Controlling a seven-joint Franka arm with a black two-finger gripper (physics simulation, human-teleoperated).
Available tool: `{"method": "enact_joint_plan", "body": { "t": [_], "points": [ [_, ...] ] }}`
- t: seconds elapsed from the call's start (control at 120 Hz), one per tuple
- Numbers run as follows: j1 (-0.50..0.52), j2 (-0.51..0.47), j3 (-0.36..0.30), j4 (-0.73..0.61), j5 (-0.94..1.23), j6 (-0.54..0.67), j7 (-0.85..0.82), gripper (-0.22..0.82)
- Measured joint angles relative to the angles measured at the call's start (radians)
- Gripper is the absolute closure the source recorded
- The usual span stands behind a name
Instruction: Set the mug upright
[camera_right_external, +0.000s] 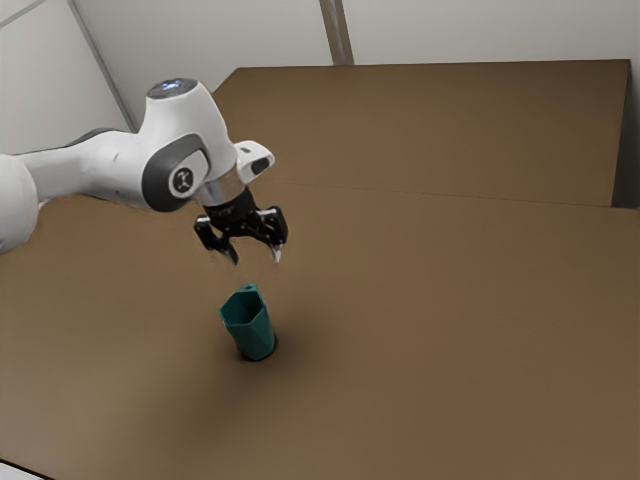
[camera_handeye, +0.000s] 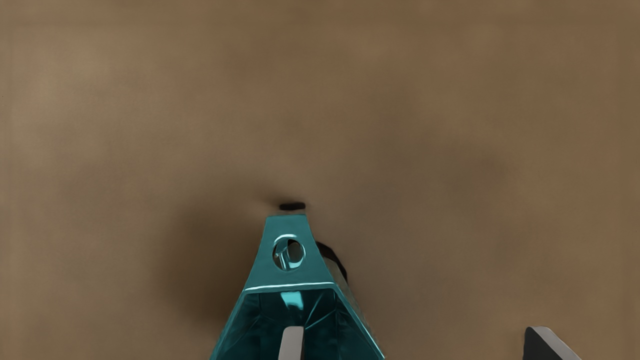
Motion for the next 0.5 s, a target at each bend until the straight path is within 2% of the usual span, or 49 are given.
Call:
{"method": "enact_joint_plan", "body": {
  "t": [0.175,0.375,0.5],
  "points": [
    [0.086,0.099,0.018,0.239,0.001,-0.091,0.116,0.06],
    [0.094,0.143,0.098,0.439,0.001,-0.213,0.253,0.02],
    [0.099,0.149,0.112,0.523,-0.001,-0.308,0.318,0.01]
  ]
}}
